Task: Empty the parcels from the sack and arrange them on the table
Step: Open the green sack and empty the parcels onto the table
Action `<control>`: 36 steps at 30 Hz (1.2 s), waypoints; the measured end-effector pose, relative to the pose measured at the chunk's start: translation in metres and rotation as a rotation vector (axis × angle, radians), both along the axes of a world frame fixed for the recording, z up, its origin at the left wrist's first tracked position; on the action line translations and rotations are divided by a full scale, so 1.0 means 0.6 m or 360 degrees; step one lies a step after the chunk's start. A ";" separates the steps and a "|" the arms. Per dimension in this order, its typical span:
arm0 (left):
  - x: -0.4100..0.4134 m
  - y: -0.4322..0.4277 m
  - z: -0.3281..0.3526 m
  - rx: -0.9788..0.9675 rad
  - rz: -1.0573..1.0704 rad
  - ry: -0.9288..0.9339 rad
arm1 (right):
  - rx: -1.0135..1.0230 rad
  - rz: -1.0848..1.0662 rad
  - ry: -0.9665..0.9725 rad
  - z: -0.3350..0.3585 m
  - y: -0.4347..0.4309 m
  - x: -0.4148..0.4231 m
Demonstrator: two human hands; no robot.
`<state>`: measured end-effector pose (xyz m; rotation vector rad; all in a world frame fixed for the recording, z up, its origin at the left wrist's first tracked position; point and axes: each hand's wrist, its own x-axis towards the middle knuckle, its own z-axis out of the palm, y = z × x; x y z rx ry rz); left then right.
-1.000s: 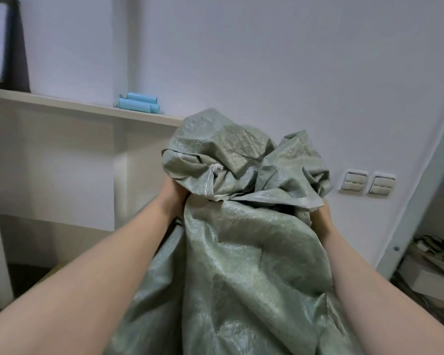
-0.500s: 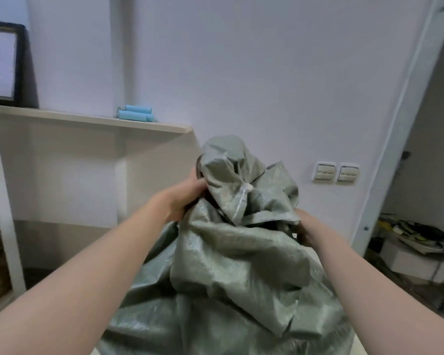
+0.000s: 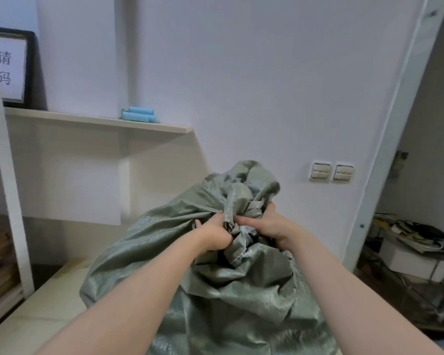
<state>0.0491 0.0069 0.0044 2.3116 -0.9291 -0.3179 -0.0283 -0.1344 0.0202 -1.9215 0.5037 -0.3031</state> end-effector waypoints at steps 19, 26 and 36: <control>0.194 0.095 -0.123 0.0486 0.1069 0.0002 | -0.0779 -0.0994 0.0256 -0.074 -0.036 0.061; 0.197 0.043 -0.048 -0.1760 0.1044 0.0609 | -0.0813 -0.0938 -0.0155 -0.058 -0.010 0.070; 0.142 0.020 0.123 -0.2474 0.0272 0.0822 | -0.1044 -0.0806 -0.1218 0.034 0.009 0.094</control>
